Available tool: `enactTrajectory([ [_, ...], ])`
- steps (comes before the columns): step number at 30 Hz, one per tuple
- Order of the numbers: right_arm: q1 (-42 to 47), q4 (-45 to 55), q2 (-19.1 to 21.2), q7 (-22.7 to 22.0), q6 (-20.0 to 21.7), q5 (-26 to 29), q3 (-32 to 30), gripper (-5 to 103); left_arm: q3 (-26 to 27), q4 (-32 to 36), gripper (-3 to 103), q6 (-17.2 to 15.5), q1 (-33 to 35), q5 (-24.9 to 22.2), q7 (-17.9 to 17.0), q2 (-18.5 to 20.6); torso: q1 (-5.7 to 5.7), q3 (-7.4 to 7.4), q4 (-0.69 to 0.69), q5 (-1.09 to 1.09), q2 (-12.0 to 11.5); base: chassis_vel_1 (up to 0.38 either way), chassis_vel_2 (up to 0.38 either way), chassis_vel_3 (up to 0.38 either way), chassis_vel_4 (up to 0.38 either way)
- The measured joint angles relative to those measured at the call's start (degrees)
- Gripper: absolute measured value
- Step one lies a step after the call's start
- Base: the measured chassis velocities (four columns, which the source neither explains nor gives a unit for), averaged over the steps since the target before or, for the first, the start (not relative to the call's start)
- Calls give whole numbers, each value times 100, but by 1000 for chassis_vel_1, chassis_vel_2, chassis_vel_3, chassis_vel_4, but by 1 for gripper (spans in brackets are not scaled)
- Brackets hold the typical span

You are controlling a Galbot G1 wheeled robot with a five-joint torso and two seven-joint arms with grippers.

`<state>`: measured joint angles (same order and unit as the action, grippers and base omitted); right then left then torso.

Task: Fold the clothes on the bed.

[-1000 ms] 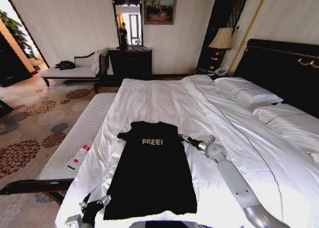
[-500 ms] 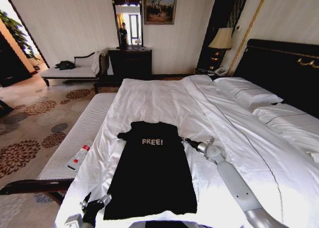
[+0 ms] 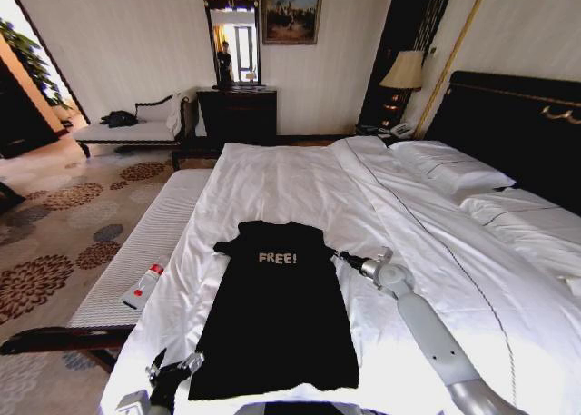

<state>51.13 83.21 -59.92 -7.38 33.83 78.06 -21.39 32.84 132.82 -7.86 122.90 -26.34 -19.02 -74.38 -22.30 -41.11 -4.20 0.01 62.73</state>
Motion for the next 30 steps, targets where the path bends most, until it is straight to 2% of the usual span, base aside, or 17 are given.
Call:
enactTrajectory([
  [13,207,138,359,-78,-108,65,-444,0,-65,14,100,24,-35,-7,9,35,0,0,-1,0,0,0,0,0,0],
  [24,163,-119,391,-33,-183,-14,-496,0,-38,96,100,27,2,-2,10,44,0,0,0,0,0,0,0,0,0],
  [30,83,-298,413,157,-224,-223,-442,0,-13,134,100,30,37,-5,10,24,0,0,0,0,0,0,0,0,0],
])
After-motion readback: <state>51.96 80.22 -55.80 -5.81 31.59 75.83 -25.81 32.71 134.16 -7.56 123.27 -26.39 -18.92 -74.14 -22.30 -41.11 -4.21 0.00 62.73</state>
